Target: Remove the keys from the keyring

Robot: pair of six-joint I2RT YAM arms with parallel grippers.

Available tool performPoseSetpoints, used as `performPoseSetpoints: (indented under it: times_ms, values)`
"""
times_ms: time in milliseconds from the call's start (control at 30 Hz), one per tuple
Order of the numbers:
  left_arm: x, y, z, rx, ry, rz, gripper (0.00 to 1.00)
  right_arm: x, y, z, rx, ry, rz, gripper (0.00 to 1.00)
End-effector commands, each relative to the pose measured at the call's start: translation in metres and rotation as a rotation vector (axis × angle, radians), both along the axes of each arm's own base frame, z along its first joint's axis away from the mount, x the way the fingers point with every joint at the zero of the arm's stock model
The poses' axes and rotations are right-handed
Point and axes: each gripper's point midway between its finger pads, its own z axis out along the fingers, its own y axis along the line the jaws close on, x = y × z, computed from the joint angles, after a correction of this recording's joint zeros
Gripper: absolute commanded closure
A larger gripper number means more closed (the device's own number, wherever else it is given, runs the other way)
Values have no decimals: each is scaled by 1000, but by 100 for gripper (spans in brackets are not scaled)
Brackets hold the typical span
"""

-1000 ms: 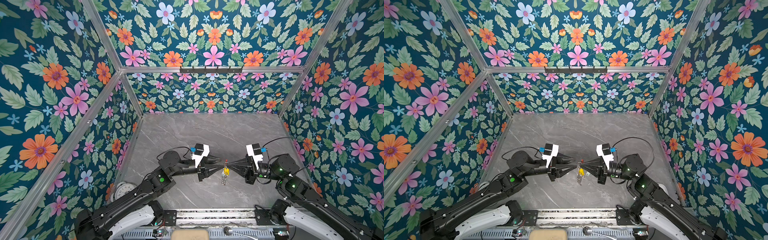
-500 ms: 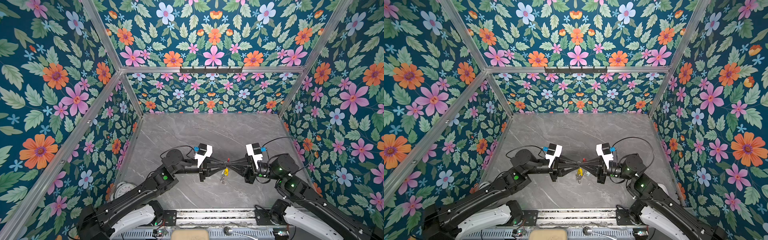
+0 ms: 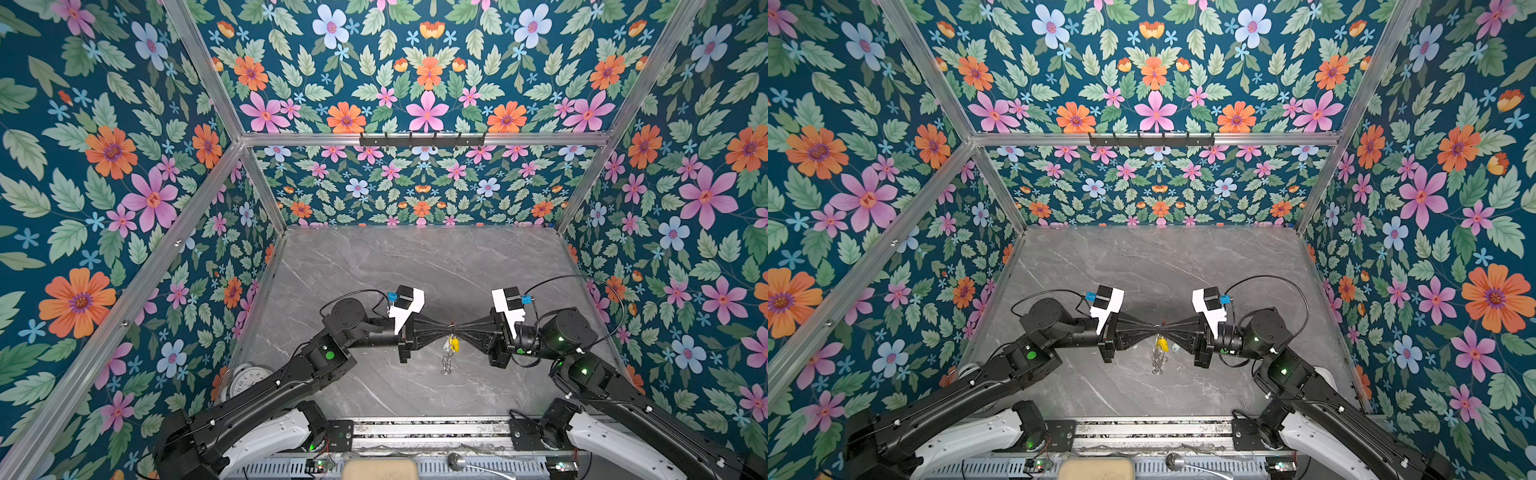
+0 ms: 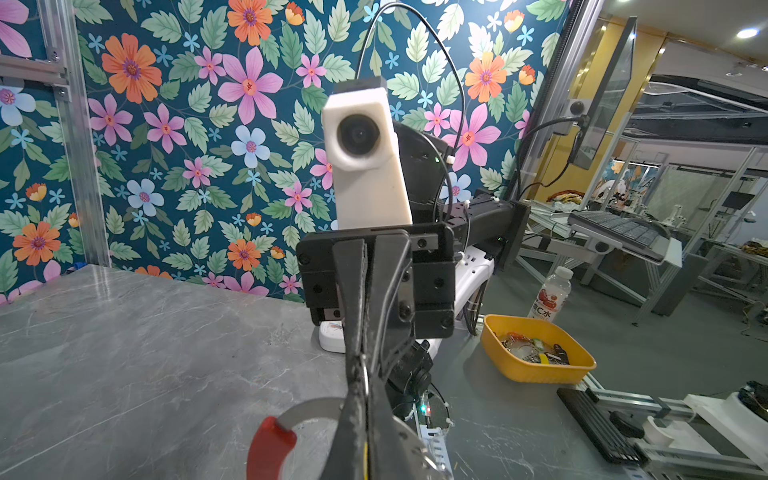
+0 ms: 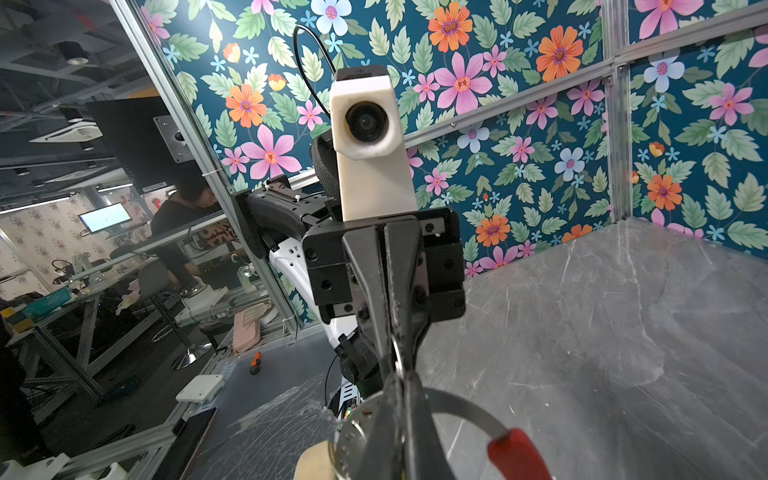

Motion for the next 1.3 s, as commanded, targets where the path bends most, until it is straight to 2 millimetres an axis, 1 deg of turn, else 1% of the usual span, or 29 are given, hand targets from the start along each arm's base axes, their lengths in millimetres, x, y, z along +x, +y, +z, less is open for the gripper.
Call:
performPoseSetpoints:
  times_ms: [0,33,67,133,200,233,367,467,500,533,567,600,633,667,767,900,1067,1267]
  values:
    - [-2,1,13,-32,-19,-10,100,1,0,2,9,7,-7,100]
    - [1,0,13,-22,-9,6,100,2,-1,0,2,17,-15,95]
    - [5,-1,11,-4,9,25,100,4,-2,-1,-2,21,-29,86]
    - [13,-2,7,40,38,64,100,7,-5,-5,-12,26,-66,65]
    - [18,-4,3,78,62,90,100,9,-9,-9,-23,28,-94,54]
    - [19,-5,0,97,69,92,100,10,-10,-11,-26,29,-105,52]
    - [21,-5,-3,129,82,105,100,10,-14,-18,-32,34,-123,51]
    - [21,-5,-1,130,78,104,100,10,-12,-26,-50,43,-116,51]
    - [21,-5,0,129,78,104,100,10,-10,-29,-60,47,-102,53]
    - [21,-6,0,130,76,99,100,10,-8,-30,-67,51,-92,57]
    - [20,-6,0,130,74,93,100,10,-7,-32,-72,53,-87,62]
    - [19,-6,1,129,72,89,100,10,-7,-32,-70,50,-91,69]
    - [19,-7,1,132,74,83,100,12,-7,-32,-68,49,-103,73]
    - [19,-7,1,133,71,80,100,14,-8,-32,-65,46,-115,74]
    - [17,-8,0,136,70,74,100,15,-8,-32,-68,43,-122,74]
    - [17,-8,-1,137,69,68,100,13,-2,-34,-82,58,-81,73]
    - [17,-9,-2,138,68,65,100,12,1,-31,-70,55,-59,69]
    - [15,-10,-3,138,69,54,100,15,4,-29,-63,57,-57,68]
